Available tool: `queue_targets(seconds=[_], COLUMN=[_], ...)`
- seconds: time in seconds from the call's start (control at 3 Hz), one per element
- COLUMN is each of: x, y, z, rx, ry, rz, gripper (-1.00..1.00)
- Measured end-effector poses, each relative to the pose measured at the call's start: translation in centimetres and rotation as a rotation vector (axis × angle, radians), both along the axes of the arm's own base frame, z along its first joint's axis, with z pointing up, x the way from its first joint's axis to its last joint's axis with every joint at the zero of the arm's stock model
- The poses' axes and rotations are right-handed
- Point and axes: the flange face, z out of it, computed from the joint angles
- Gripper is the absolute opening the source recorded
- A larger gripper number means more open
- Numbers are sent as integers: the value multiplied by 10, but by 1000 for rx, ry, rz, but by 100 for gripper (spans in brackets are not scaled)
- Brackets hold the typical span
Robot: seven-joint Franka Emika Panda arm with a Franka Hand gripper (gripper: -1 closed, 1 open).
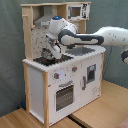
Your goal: Play with the kitchen
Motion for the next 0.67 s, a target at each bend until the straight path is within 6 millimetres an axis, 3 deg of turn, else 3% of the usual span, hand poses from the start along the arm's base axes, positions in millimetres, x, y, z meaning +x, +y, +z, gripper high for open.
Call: queue_targets(seconds=[0.33,0.67], x=[-5,-5], y=[8,8], z=[4,4], rx=[6,7], ry=[-6,-6], rz=[17,17], gripper=[-100,100])
